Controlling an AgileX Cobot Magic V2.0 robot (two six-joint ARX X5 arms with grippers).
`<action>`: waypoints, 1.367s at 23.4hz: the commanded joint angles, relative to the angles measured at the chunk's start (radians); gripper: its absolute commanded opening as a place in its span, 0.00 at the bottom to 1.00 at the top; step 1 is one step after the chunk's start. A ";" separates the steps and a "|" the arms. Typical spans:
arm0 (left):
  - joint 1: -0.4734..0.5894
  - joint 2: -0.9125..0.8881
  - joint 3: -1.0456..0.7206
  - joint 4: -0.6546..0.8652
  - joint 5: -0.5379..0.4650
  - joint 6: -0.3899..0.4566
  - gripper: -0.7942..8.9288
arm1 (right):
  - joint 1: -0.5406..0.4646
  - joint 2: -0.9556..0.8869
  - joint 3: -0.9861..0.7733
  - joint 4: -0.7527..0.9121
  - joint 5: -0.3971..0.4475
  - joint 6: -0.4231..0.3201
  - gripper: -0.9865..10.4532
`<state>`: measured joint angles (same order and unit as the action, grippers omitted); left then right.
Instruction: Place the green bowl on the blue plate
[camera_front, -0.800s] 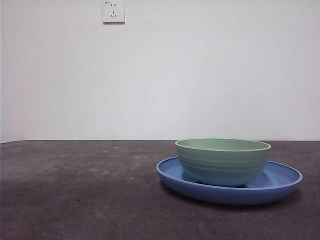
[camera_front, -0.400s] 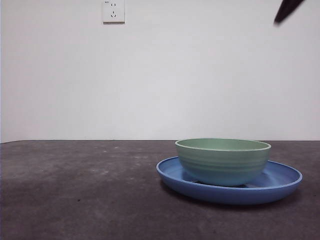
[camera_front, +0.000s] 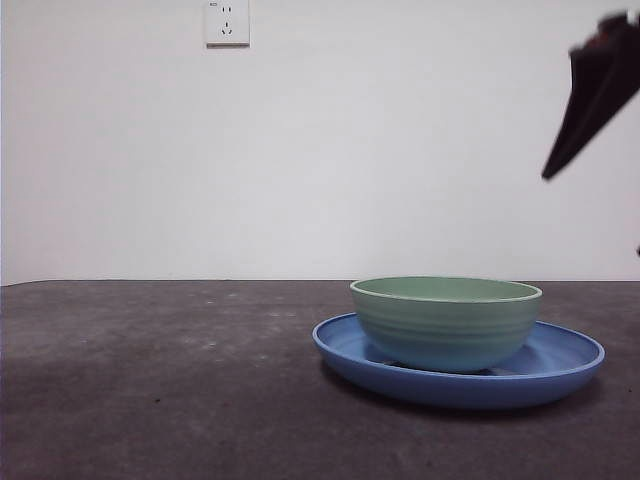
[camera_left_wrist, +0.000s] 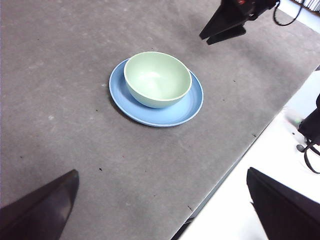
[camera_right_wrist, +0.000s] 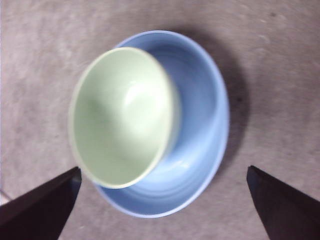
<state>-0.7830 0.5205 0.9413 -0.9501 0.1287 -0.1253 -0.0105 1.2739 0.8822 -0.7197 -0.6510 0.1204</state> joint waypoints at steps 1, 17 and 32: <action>-0.009 0.002 0.011 0.007 -0.001 -0.007 0.72 | -0.010 0.069 0.016 0.017 -0.003 -0.037 0.62; -0.009 0.002 0.011 0.007 -0.001 -0.007 0.72 | 0.001 0.359 0.016 0.204 -0.003 -0.038 0.36; -0.009 0.002 0.011 0.007 -0.001 -0.007 0.72 | 0.066 0.438 0.017 0.260 0.053 -0.027 0.13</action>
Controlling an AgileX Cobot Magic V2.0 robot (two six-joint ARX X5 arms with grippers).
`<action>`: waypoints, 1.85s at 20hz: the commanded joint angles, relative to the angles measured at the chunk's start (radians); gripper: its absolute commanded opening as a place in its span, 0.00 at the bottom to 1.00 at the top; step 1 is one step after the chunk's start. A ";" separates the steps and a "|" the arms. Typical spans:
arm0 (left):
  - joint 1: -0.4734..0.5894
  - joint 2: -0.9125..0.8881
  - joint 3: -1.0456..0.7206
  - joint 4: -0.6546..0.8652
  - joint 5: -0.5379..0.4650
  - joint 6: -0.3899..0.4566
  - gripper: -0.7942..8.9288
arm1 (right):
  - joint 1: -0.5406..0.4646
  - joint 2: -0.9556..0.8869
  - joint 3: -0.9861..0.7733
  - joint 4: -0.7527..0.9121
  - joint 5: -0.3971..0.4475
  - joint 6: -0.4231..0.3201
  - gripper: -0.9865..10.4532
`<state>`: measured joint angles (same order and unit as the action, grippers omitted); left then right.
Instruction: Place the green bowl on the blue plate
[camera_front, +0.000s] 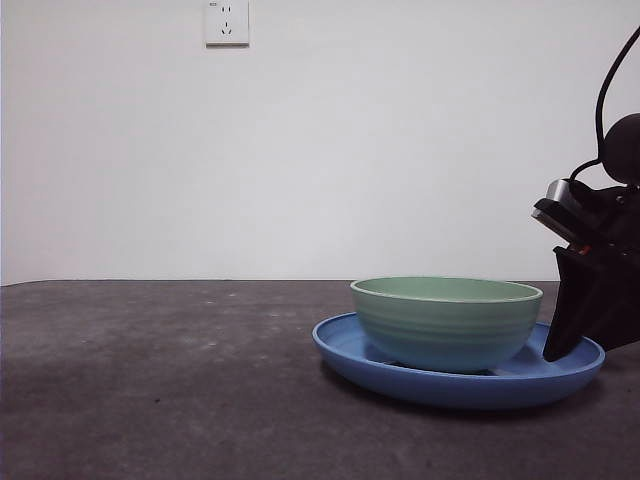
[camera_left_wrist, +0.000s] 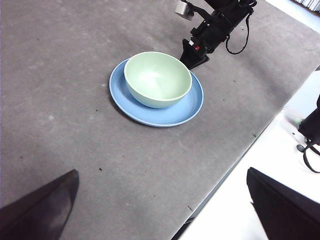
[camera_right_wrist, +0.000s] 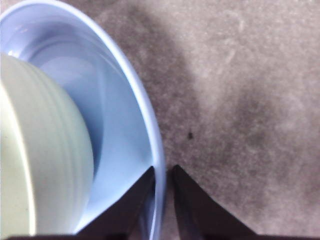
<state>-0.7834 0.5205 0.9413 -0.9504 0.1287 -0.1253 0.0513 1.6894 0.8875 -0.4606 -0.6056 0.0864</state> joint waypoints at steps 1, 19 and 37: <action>-0.009 0.002 0.011 0.007 -0.001 -0.007 0.72 | 0.004 0.023 0.014 -0.002 0.003 0.011 0.13; -0.009 0.002 0.011 0.007 -0.001 -0.006 0.72 | 0.248 0.024 0.219 -0.076 0.005 0.164 0.10; -0.009 0.002 0.011 0.007 -0.001 -0.006 0.72 | 0.365 0.125 0.220 0.099 0.057 0.325 0.10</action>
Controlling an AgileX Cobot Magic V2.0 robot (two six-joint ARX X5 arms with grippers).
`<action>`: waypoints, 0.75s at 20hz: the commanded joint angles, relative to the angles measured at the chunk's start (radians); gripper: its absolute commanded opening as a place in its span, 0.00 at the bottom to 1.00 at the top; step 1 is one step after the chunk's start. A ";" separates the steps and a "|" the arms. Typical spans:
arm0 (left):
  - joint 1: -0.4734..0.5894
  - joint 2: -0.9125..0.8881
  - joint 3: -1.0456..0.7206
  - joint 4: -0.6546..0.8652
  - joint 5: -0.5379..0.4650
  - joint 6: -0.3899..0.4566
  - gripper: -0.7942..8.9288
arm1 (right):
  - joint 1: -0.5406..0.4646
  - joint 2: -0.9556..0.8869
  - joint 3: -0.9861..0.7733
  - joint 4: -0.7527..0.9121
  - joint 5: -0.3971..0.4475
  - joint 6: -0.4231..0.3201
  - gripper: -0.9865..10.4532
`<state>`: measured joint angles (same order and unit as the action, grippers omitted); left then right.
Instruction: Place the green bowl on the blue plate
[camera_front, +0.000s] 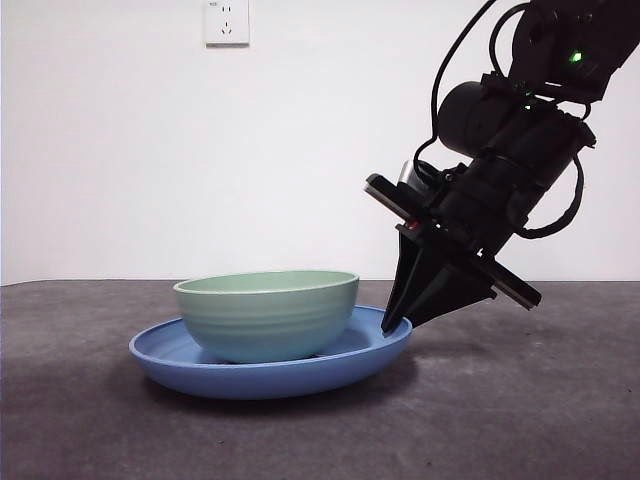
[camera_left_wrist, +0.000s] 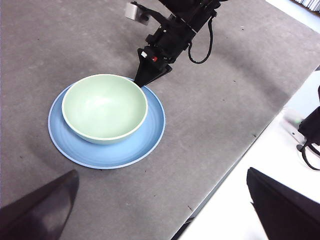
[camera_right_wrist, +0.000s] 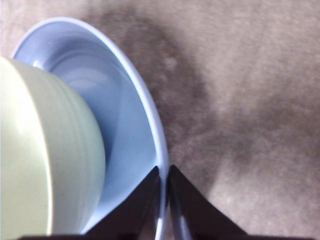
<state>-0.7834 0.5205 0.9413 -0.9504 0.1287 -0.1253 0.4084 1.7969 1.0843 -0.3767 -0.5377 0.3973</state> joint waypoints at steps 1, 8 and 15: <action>-0.009 0.002 0.011 0.007 -0.001 -0.006 0.72 | 0.008 0.019 0.023 0.015 -0.011 0.014 0.10; -0.009 0.002 0.011 0.007 -0.001 -0.006 0.72 | 0.008 0.019 0.023 0.010 -0.011 0.003 0.34; -0.009 0.002 0.011 0.007 -0.001 -0.007 0.72 | -0.059 -0.139 0.029 -0.113 0.008 -0.108 0.34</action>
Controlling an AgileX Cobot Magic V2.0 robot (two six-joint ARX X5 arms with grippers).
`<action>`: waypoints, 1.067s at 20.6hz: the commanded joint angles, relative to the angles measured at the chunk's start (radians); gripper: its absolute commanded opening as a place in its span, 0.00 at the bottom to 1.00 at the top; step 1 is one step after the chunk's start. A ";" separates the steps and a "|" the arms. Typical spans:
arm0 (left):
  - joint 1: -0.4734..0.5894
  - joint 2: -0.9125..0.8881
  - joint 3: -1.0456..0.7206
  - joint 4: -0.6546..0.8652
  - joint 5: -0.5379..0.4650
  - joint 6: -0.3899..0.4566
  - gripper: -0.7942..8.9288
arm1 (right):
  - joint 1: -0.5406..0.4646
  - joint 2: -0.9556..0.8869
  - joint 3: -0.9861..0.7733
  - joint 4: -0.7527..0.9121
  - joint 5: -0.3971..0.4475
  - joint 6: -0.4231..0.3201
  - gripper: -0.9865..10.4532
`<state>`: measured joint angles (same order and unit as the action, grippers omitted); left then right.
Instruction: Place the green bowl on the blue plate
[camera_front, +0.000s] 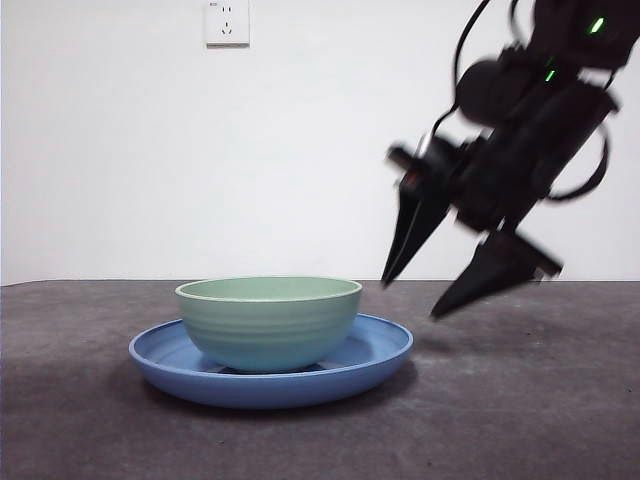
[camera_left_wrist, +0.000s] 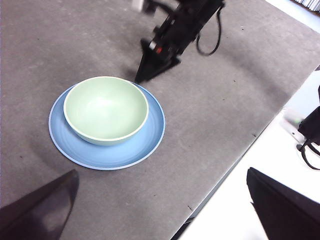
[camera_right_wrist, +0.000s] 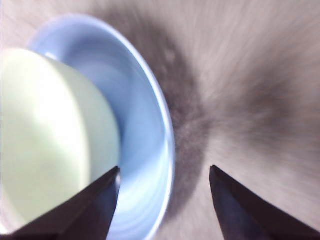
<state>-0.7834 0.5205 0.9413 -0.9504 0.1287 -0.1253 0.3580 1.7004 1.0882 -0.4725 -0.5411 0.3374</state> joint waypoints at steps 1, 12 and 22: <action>-0.009 0.002 0.011 0.007 -0.001 -0.007 0.72 | -0.016 -0.085 0.025 -0.047 0.025 -0.068 0.34; -0.009 0.002 0.011 0.007 -0.001 -0.007 0.72 | -0.020 -0.717 0.025 -0.435 0.098 -0.246 0.58; -0.009 0.002 0.011 0.008 -0.001 -0.007 0.72 | -0.020 -0.988 0.024 -0.674 0.095 -0.351 0.60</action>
<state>-0.7834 0.5205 0.9413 -0.9504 0.1287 -0.1253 0.3328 0.7166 1.0935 -1.1469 -0.4450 0.0277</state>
